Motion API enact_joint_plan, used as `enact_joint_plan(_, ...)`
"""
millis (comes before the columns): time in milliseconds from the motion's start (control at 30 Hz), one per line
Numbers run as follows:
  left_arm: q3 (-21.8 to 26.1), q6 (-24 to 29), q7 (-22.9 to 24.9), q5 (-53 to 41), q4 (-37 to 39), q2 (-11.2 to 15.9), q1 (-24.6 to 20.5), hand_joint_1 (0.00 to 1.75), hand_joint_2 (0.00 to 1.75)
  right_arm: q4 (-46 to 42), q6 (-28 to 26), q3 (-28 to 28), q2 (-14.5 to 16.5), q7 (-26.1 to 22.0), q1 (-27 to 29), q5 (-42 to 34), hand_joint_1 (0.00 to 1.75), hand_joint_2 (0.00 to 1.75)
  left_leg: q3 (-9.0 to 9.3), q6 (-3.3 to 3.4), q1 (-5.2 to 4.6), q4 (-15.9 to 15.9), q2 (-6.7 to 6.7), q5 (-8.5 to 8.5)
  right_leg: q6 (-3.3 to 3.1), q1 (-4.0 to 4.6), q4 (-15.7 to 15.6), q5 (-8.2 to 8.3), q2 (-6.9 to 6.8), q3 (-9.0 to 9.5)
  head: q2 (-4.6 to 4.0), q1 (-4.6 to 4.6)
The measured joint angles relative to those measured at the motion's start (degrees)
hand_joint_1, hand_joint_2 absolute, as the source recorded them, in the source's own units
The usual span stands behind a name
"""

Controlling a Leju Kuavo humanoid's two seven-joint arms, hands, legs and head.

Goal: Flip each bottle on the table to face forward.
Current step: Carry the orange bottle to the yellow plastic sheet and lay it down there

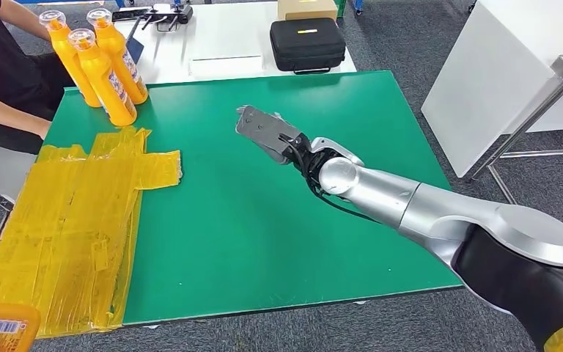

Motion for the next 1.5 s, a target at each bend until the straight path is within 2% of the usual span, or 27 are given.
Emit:
enact_joint_plan(67, 1.88, 0.87, 0.00, -1.33, -1.11, -0.10, 1.87, 1.75, 1.75, -0.57, -0.39, 0.00, -0.49, 0.04, -0.26, -0.39, 0.00, 0.00, 0.00, 0.00, -0.01, 0.00, -0.02, 0.01, 0.00, 0.00, 0.00, 0.00, -0.02, 0.01, 0.00, 0.00)
enact_joint_plan(133, 2.73, 4.95, 0.00, -6.05, -1.88, -0.31, 1.86, 1.75, 1.75, -1.25, -0.93, 0.00, -1.29, -0.52, -0.37, -0.94, 0.00, 0.00, 0.01, 0.01, -0.02, 0.00, -0.08, 0.02, 0.00, -0.01, -0.01, 0.00, -0.07, 0.02, 0.00, 0.00)
enact_joint_plan(200, 1.19, 12.87, 0.27, -14.11, -1.82, -0.46, -2.84, 1.75, 1.75, -1.87, -1.46, 0.00, -2.38, -1.89, -0.37, -1.41, 0.00, 0.00, 0.00, 0.03, -0.04, 0.01, -0.32, 0.07, 0.01, -0.03, -0.04, -0.01, -0.29, 0.03, 0.00, -0.02)
enact_joint_plan(267, -3.87, 21.72, 1.38, -24.36, -0.19, -0.80, -13.55, 1.75, 1.75, -2.24, -1.65, -0.10, -3.75, -4.61, 0.10, -1.78, 0.00, 0.00, 0.00, 0.03, -0.05, 0.00, -0.79, 0.17, 0.05, -0.05, -0.05, -0.07, -0.75, 0.20, 0.00, -0.02)
enact_joint_plan(300, -8.20, 25.68, 2.28, -30.58, 1.55, -1.40, -20.09, 1.75, 1.75, -2.32, -1.63, -0.32, -4.58, -6.55, 0.71, -1.79, 0.00, 0.00, 0.04, 0.03, -0.05, -0.01, -1.03, 0.20, 0.09, -0.05, -0.05, -0.10, -0.97, 0.33, 0.00, -0.03)
enact_joint_plan(367, -17.96, 29.59, 4.52, -40.45, 6.13, -2.92, -32.84, 1.75, 1.75, -2.34, -1.33, -1.18, -6.40, -10.16, 2.49, -1.41, 0.00, 0.00, 0.13, 0.07, -0.02, 0.00, -1.42, 0.29, 0.15, -0.05, -0.05, -0.16, -1.35, 0.53, 0.00, -0.04)
enact_joint_plan(433, -28.05, 30.99, 6.96, -46.21, 11.05, -4.21, -43.39, 1.75, 1.75, -2.43, -0.76, -2.37, -8.58, -12.25, 3.95, -1.05, 0.00, 0.00, 0.03, 0.11, 0.00, 0.00, -1.65, 0.43, 0.17, -0.04, -0.05, -0.13, -1.61, 0.55, 0.00, -0.01)
enact_joint_plan(567, -40.94, 31.26, 9.85, -48.04, 17.00, -5.20, -58.57, 1.75, 1.75, -2.86, 0.07, -4.38, -11.64, -12.89, 5.46, -0.84, 0.00, 0.00, -0.07, 0.11, -0.06, 0.03, -1.60, 0.53, 0.23, -0.06, -0.06, 0.07, -1.59, 0.41, 0.00, -0.01)
enact_joint_plan(667, -48.10, 31.47, 10.72, -48.13, 19.57, -5.56, -66.57, 1.75, 1.75, -3.12, -0.33, -6.43, -12.90, -15.00, 8.23, 1.32, 0.00, 0.00, -0.04, 0.12, -0.09, 0.04, -1.37, 0.52, 0.20, -0.09, -0.08, 0.13, -1.32, 0.37, 0.00, -0.03)
enact_joint_plan(800, -54.23, 31.63, 10.08, -50.42, 22.88, -7.28, -72.63, 1.75, 1.75, -3.33, -1.31, -13.81, -11.91, -20.84, 19.65, 12.98, 0.00, 0.00, -0.01, 0.06, -0.07, 0.04, -1.28, 0.42, 0.20, -0.02, -0.12, 0.12, -1.18, 0.37, 0.00, -0.01)
enact_joint_plan(900, -56.28, 31.69, 10.09, -57.23, 25.99, -9.74, -76.16, 1.75, 1.75, -4.25, -0.02, -22.01, -9.45, -21.11, 29.59, 23.95, 0.00, 0.00, -0.16, 0.04, -0.05, 0.03, -1.27, 0.40, 0.19, -0.01, -0.11, 0.11, -1.15, 0.17, 0.00, -0.04)
enact_joint_plan(1000, -57.60, 31.71, 10.44, -61.48, 28.79, -12.17, -79.31, 1.75, 1.75, -5.45, 2.15, -28.94, -7.52, -19.90, 35.67, 29.03, 0.00, 0.00, -0.25, 0.03, -0.03, 0.02, -1.13, 0.40, 0.18, 0.00, -0.09, 0.10, -1.00, 0.03, 0.00, -0.04)
enact_joint_plan(1100, -58.56, 31.71, 10.60, -66.99, 31.30, -13.97, -81.96, 1.75, 1.75, -6.17, 4.63, -34.49, -6.31, -19.10, 38.87, 31.73, 0.00, 0.00, -0.27, 0.03, -0.03, 0.01, -0.83, 0.40, 0.16, 0.00, -0.09, 0.13, -0.76, -0.08, 0.00, -0.03)
enact_joint_plan(1233, -60.71, 31.71, 11.80, -76.57, 35.57, -15.64, -87.77, 1.75, 1.75, -6.70, 6.97, -39.74, -5.32, -18.98, 41.47, 34.22, 0.00, 0.00, -0.28, 0.03, -0.06, 0.03, -0.69, 0.41, 0.21, -0.03, -0.09, 0.20, -0.68, -0.11, 0.00, -0.03)
enact_joint_plan(1333, -62.80, 31.71, 12.24, -79.70, 38.51, -16.16, -91.25, 1.75, 1.75, -6.74, 7.93, -42.18, -5.01, -19.02, 42.45, 34.98, 0.00, 0.00, -0.26, 0.03, -0.08, 0.03, -0.62, 0.41, 0.23, -0.04, -0.09, 0.23, -0.59, -0.11, 0.00, -0.04)
enact_joint_plan(1500, -65.18, 31.71, 12.38, -84.62, 42.28, -17.14, -93.75, 1.75, 1.75, -6.74, 8.70, -44.14, -5.06, -19.09, 42.99, 35.26, 0.00, 0.00, -0.25, 0.03, -0.09, 0.04, -0.52, 0.41, 0.25, -0.05, -0.09, 0.24, -0.45, -0.16, 0.00, -0.03)
